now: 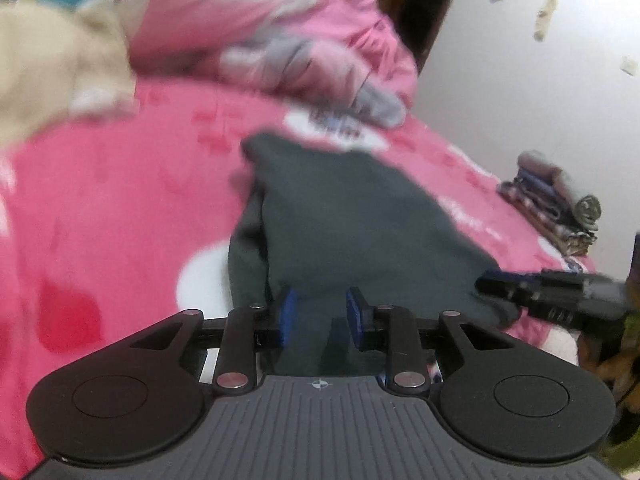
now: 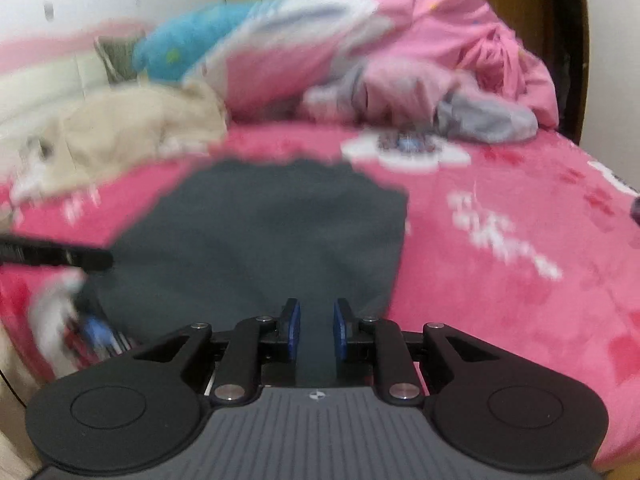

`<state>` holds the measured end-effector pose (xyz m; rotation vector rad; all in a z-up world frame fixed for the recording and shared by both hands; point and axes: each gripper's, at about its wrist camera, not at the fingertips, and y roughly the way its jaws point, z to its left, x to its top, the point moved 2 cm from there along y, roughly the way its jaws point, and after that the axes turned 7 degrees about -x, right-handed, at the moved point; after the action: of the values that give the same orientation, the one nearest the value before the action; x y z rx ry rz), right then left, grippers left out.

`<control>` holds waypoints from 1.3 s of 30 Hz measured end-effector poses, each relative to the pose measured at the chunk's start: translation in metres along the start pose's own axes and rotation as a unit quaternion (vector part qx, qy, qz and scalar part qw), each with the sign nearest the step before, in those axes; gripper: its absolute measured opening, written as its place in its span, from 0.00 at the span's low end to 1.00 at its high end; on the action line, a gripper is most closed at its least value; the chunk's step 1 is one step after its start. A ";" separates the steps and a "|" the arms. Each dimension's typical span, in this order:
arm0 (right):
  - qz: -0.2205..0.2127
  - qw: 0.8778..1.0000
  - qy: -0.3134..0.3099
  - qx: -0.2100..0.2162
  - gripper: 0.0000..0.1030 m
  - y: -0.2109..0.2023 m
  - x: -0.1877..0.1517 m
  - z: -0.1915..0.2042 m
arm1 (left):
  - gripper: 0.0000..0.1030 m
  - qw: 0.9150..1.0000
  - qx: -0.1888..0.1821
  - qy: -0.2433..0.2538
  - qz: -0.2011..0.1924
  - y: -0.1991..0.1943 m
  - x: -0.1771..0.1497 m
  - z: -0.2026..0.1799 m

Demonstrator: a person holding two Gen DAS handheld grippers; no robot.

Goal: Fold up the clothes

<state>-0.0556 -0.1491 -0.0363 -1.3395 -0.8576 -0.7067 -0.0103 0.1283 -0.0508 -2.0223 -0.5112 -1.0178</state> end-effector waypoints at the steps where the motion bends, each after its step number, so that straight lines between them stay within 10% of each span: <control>1: -0.017 1.000 0.009 0.010 0.19 -0.004 0.009 -0.001 | 0.38 1.000 -0.002 0.013 -0.007 -0.002 0.005 -0.004; 6: -0.040 0.999 0.005 0.014 0.19 0.025 0.040 -0.007 | 0.42 0.999 0.002 0.038 -0.021 0.013 0.020 -0.015; 12: 0.047 0.998 0.046 0.009 0.19 0.085 0.007 -0.027 | 0.42 0.997 0.064 -0.010 0.040 0.052 -0.004 0.013; 19: 0.002 0.999 0.039 0.031 0.19 0.063 0.055 -0.025 | 0.42 0.998 0.054 0.011 -0.027 0.021 0.026 0.003; 30: 0.088 0.994 0.020 0.058 0.19 0.170 0.064 -0.020 | 0.42 0.995 0.080 0.010 0.057 0.114 0.042 0.032; 39: 0.057 0.995 -0.003 0.079 0.19 0.172 0.102 -0.007 | 0.43 0.998 0.059 0.007 0.015 0.101 0.069 0.028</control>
<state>0.1439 -0.1314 -0.0401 -1.2387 -0.8175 -0.5360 0.1095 0.0902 -0.0537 -1.9118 -0.5200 -0.9613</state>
